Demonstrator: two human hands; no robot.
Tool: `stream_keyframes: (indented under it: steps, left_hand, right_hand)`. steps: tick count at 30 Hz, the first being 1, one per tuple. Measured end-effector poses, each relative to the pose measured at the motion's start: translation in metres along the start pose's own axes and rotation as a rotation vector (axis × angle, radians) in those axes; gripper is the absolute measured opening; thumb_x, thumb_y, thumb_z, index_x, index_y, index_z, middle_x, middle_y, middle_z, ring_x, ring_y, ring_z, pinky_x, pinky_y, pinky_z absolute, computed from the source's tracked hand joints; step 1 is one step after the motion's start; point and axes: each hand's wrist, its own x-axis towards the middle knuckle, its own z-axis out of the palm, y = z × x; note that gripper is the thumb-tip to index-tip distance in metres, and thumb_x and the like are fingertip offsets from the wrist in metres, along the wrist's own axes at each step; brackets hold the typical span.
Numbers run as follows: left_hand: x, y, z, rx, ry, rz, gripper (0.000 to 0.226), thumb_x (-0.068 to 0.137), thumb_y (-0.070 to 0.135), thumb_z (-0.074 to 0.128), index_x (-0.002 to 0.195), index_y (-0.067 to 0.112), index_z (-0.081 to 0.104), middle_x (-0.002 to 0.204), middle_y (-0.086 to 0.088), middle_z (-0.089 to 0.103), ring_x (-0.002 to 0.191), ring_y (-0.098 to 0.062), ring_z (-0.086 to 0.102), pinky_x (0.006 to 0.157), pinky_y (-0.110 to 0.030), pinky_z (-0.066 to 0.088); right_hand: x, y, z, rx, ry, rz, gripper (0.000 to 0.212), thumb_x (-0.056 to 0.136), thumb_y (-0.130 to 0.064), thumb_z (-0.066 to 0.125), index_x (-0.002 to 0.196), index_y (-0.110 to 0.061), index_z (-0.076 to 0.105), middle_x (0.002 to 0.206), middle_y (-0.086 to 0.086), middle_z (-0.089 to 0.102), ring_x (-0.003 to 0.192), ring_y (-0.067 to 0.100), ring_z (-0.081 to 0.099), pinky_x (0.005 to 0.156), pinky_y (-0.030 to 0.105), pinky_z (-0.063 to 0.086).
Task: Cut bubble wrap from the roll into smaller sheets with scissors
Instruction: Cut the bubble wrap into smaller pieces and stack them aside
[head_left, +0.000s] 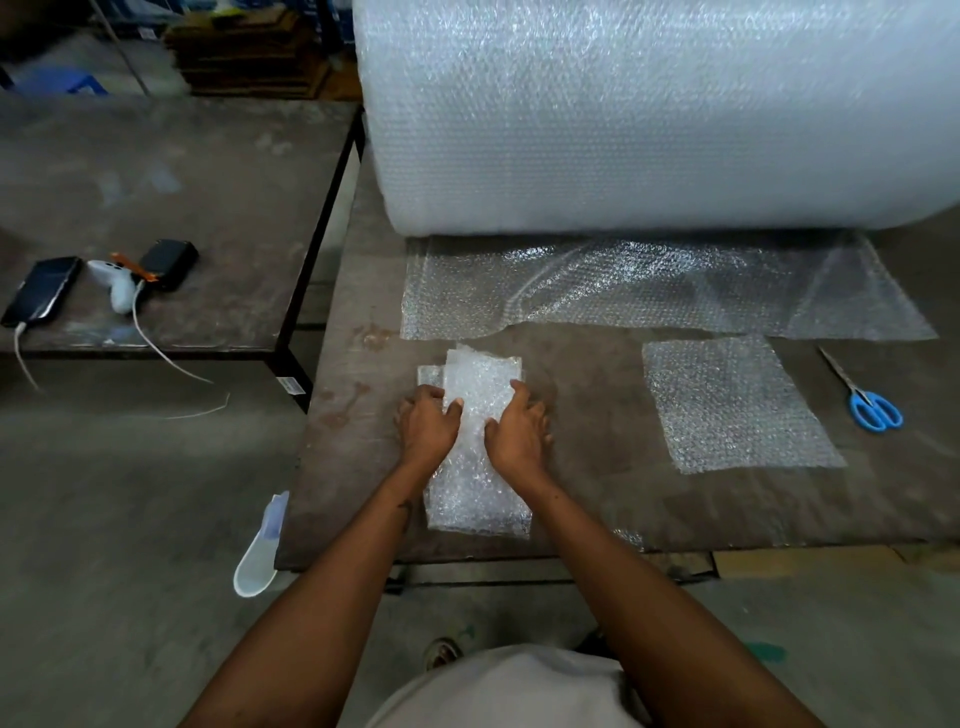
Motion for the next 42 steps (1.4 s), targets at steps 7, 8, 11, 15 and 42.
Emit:
stream_keyframes:
  steps: [7, 8, 11, 15, 42]
  left_hand:
    - [0.007, -0.013, -0.010, -0.178, -0.071, -0.039, 0.046, 0.096, 0.049, 0.079, 0.108, 0.004, 0.074, 0.103, -0.004, 0.079, 0.094, -0.025, 0.076, 0.071, -0.027, 0.047]
    - [0.010, -0.016, -0.010, -0.202, -0.080, -0.045, 0.046, 0.094, 0.050, 0.080, 0.108, 0.006, 0.078, 0.099, -0.003, 0.081, 0.092, -0.025, 0.078, 0.068, -0.027, 0.050]
    - [0.014, -0.021, -0.013, -0.253, -0.099, -0.068, 0.047, 0.089, 0.054, 0.082, 0.110, 0.013, 0.081, 0.096, -0.001, 0.082, 0.089, -0.021, 0.079, 0.077, -0.036, 0.063]
    - [0.012, -0.018, -0.018, -0.265, -0.043, -0.058, 0.055, 0.089, 0.056, 0.077, 0.125, 0.015, 0.071, 0.114, -0.002, 0.079, 0.100, -0.022, 0.075, 0.092, -0.047, 0.063]
    - [-0.010, -0.034, -0.014, 0.564, -0.008, 0.592, 0.061, 0.113, 0.051, 0.021, 0.164, 0.027, 0.043, 0.176, 0.002, 0.032, 0.162, -0.018, 0.028, 0.128, -0.049, 0.021]
  right_hand:
    - [0.011, 0.002, -0.001, 0.249, -0.014, -0.003, 0.077, 0.092, -0.019, 0.076, 0.155, -0.017, 0.031, 0.154, 0.010, 0.053, 0.143, 0.038, 0.048, 0.119, 0.054, 0.035]
    - [0.011, 0.002, -0.001, 0.253, -0.014, -0.015, 0.074, 0.092, -0.019, 0.074, 0.154, -0.019, 0.033, 0.153, 0.005, 0.054, 0.143, 0.038, 0.047, 0.119, 0.055, 0.032]
    - [0.008, 0.002, -0.001, 0.289, -0.007, -0.097, 0.070, 0.093, -0.016, 0.069, 0.154, -0.024, 0.035, 0.156, 0.000, 0.053, 0.146, 0.035, 0.043, 0.120, 0.059, 0.026]
    - [0.004, -0.004, 0.004, 0.321, -0.006, -0.167, 0.071, 0.094, -0.007, 0.067, 0.154, -0.024, 0.035, 0.154, 0.005, 0.047, 0.144, 0.027, 0.046, 0.120, 0.064, 0.032]
    - [-0.015, 0.021, 0.026, -0.335, -0.150, -0.499, 0.069, 0.112, -0.043, 0.025, 0.172, -0.023, -0.003, 0.180, -0.005, -0.011, 0.165, 0.024, -0.012, 0.131, 0.059, 0.013]
